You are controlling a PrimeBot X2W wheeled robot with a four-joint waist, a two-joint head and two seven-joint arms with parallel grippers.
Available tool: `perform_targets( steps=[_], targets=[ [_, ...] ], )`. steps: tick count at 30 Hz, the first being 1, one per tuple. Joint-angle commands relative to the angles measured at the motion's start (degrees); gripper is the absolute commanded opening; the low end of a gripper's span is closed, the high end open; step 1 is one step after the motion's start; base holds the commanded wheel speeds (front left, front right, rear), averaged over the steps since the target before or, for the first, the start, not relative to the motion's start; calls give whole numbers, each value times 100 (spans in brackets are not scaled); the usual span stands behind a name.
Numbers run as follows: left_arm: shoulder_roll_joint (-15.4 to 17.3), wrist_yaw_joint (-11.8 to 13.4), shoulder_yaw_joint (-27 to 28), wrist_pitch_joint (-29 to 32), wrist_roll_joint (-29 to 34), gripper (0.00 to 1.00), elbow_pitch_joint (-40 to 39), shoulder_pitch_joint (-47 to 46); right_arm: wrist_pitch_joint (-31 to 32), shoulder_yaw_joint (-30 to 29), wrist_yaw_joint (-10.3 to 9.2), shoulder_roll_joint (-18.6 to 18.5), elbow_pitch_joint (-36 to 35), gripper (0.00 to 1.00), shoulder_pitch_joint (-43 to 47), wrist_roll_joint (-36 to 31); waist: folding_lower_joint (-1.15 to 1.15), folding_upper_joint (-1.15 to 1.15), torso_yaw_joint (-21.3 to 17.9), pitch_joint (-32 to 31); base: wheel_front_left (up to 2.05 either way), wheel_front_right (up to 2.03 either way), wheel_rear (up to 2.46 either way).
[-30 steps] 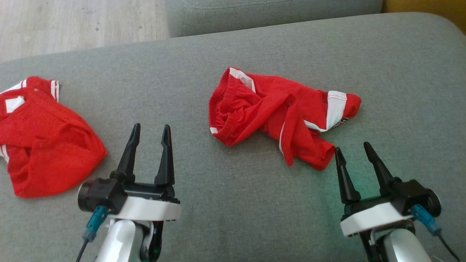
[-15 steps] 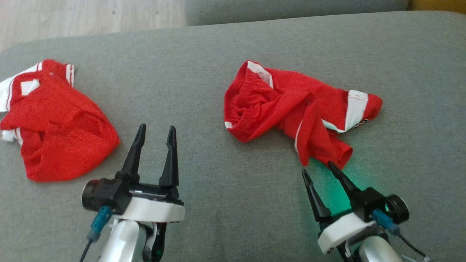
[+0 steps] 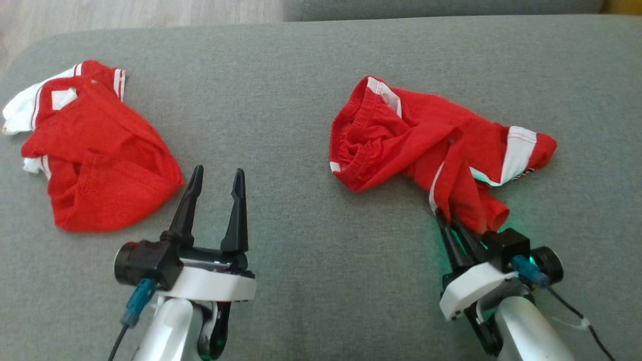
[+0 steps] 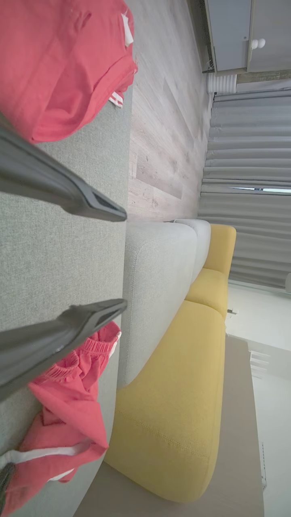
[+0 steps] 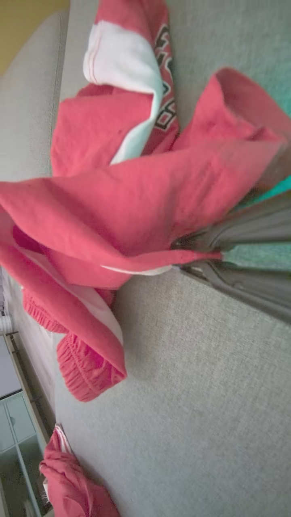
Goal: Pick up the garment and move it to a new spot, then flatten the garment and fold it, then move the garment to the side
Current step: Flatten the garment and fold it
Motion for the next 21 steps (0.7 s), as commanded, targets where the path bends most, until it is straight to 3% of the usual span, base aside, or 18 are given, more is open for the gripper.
perform_targets(
  steps=[1, 6, 11, 17, 21],
  targets=[
    [20, 24, 195, -55, -41, 100, -161, -167, -91, 82, -4, -12, -138, 0, -124, 60, -1, 0, -31, -22, 0, 0, 0],
    [20, 41, 276, -55, -43, 100, -152, -73, -151, -14, -4, -53, -593, 0, 172, 180, -1, 0, -351, -220, 0, 0, 0],
    [20, 90, 233, -55, -150, 100, -171, 32, -51, -8, -4, -455, -1398, 0, 681, 461, -1, 0, -593, -517, 0, 0, 0],
    [20, 181, 43, -55, -246, 100, -207, 102, 643, -458, -4, -1037, -2526, 0, 1183, 596, -1, 0, -605, -712, 0, 0, 0],
    [20, 198, 2, -55, -253, 100, -216, 144, 1232, -735, -4, -1353, -2907, 0, 1246, 568, -1, 0, -473, -738, 0, 0, 0]
  ],
)
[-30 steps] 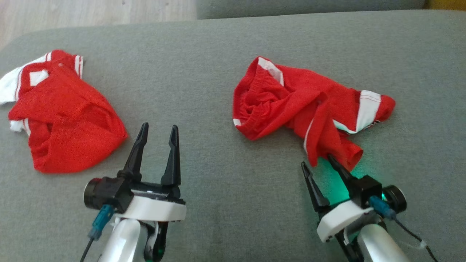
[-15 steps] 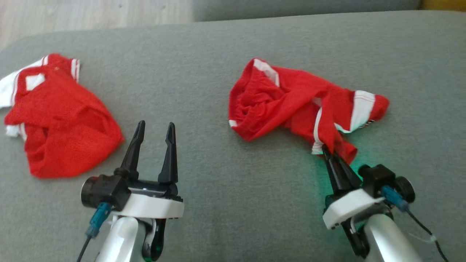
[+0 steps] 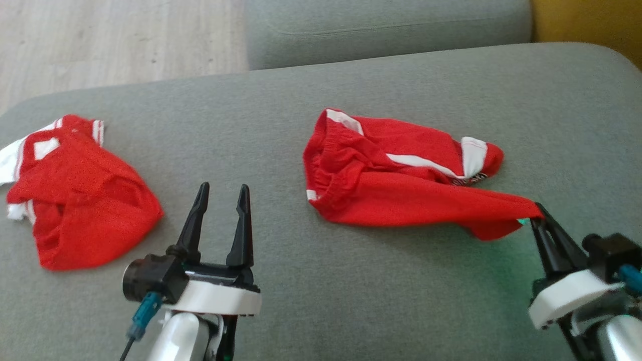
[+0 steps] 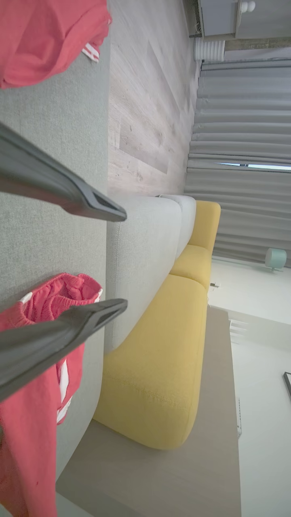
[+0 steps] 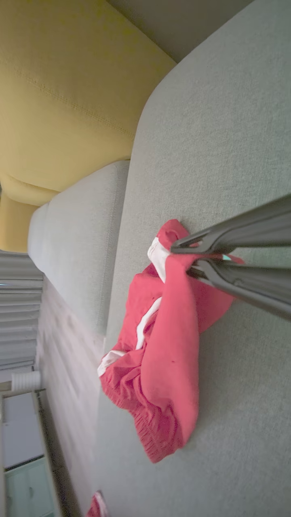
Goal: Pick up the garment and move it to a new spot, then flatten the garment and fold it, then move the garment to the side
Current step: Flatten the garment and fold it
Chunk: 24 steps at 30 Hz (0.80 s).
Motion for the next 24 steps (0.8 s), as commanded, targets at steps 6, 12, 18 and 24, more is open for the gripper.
perform_targets(
  steps=[6, 12, 18, 24],
  targets=[
    [20, 10, 96, -55, -17, 100, -161, -122, 846, 97, -4, -553, -38, 0, -593, -121, 1, 0, 341, 147, 0, 0, 0],
    [20, -20, 64, -55, -11, 100, -143, -261, 1178, -43, -4, -655, 759, 0, -1452, -290, 1, 0, 642, 442, 0, 0, 0],
    [20, -51, 59, -55, -15, 100, -131, -390, 1199, -230, -4, -799, 1640, 100, -2135, -449, 1, 0, 803, 660, 0, 0, 0],
    [20, -59, 103, -55, -26, 100, -111, -448, 799, -594, -4, -719, 2210, 100, -2600, -696, 1, 0, 812, 711, 0, 0, 0]
  ],
)
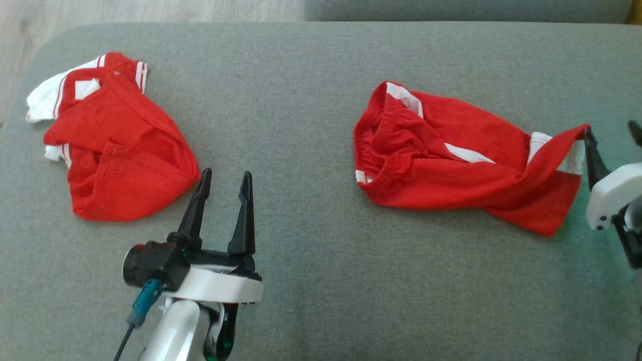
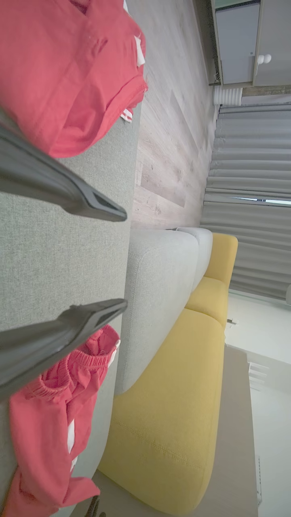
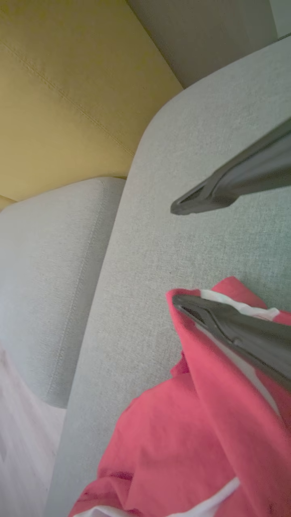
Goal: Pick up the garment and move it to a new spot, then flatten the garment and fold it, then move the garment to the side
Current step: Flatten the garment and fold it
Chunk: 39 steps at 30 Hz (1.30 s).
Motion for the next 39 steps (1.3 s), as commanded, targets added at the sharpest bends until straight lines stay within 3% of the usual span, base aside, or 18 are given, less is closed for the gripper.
perform_targets(
  steps=[1, 5, 12, 19, 25, 39],
  targets=[
    [20, 6, 182, -55, -25, 100, -163, -189, -120, 34, -4, -74, -163, 100, -129, -46, -1, 0, -26, -18, 0, 0, 0],
    [20, 23, 256, -55, -10, 100, -157, -177, -599, -27, -4, 170, -297, 100, -64, -80, -1, 0, -146, -113, 0, 0, 0],
    [20, 33, 342, -55, 35, 100, -172, -83, -1370, 212, -4, 754, -1214, 100, 561, 115, -1, 0, -379, -373, 0, 0, 0],
    [20, 53, 350, -55, 50, 100, -193, 56, -1727, 1256, -4, 1212, -2101, 100, 1573, 402, -1, 0, -481, -559, 0, 0, 0],
    [20, 11, 279, -55, 79, 100, -204, 48, -1814, 2112, -4, 1168, -2024, 100, 1800, 355, -1, 0, -375, -533, 0, 0, 0],
    [20, 18, 74, -55, -51, 100, -163, -127, -1407, 3345, -4, 668, -725, 100, 491, 202, -1, 0, 417, -77, 0, 0, 0]
  ],
)
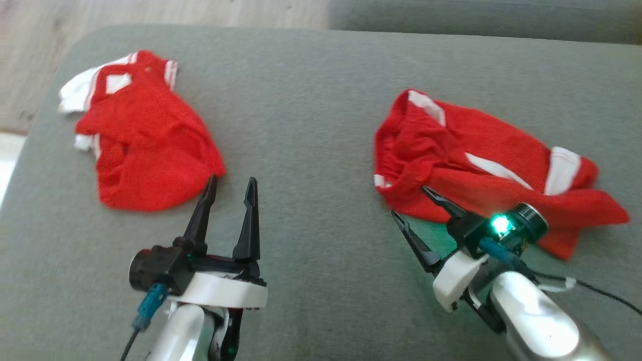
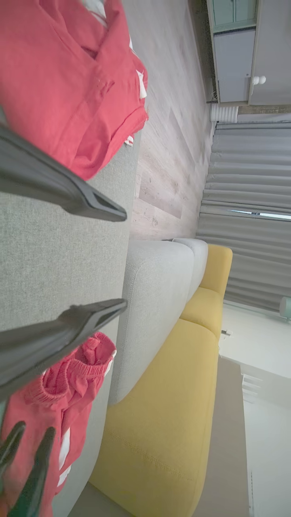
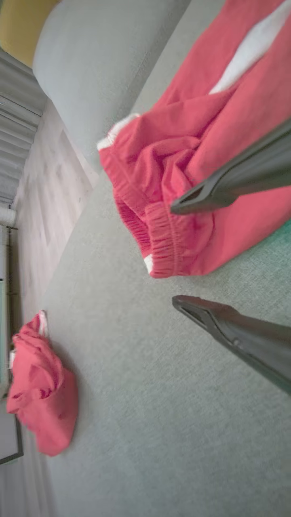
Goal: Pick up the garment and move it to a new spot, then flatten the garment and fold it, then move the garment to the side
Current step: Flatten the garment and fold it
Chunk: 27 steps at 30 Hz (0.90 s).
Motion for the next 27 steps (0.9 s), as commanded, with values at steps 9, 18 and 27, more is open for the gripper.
perform_targets(
  steps=[9, 18, 27],
  targets=[
    [19, 65, 32, -55, -129, 100, -175, -288, 62, 186, -4, 180, 1172, 100, -720, 135, -1, 0, 498, 239, 0, 0, 0],
    [19, 84, 68, -55, -89, 100, -139, -296, -486, 705, -4, 690, 1827, 0, -1118, 694, -1, 0, 392, 186, 0, 0, 0],
    [19, 54, 123, -55, 6, 100, -75, -190, -271, 2084, -4, 789, 775, 0, -1050, 2262, -1, 0, 107, -147, 0, 0, 0]
  ],
)
